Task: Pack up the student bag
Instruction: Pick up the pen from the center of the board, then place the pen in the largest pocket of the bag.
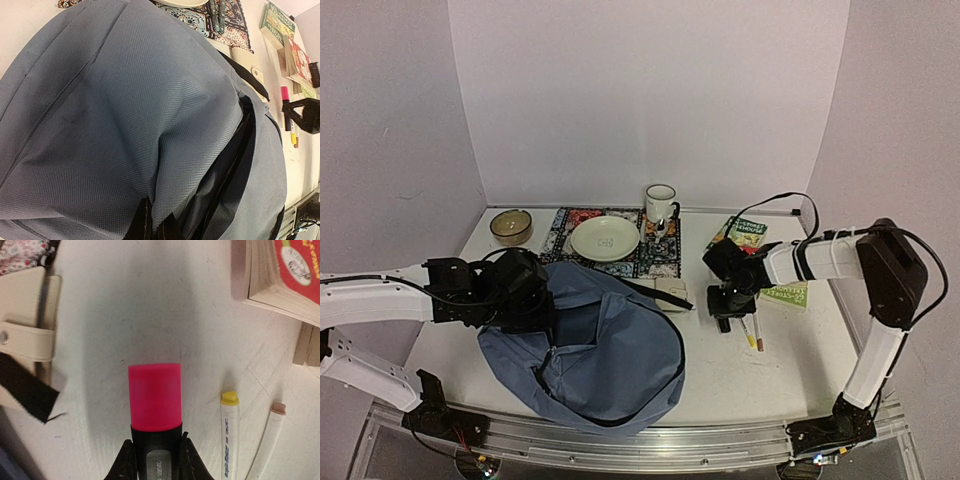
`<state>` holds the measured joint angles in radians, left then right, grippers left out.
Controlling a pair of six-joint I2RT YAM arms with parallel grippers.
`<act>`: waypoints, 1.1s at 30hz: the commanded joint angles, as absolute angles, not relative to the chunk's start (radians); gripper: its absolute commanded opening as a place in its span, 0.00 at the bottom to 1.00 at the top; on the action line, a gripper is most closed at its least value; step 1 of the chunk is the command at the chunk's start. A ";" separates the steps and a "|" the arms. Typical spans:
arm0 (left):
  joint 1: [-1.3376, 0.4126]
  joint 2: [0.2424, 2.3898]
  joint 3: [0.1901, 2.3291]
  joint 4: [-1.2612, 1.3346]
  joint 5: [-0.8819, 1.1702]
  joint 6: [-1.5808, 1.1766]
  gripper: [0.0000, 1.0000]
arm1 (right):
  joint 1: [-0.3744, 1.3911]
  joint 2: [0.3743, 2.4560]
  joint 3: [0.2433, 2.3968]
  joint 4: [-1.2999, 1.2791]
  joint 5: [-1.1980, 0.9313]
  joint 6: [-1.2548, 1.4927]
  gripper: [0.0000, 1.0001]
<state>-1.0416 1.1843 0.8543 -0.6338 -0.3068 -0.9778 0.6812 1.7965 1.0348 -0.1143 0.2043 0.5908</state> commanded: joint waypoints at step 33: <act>-1.042 1.213 0.900 -0.451 -0.156 -1.028 0.00 | 1.155 1.894 1.361 0.160 -0.280 0.900 0.00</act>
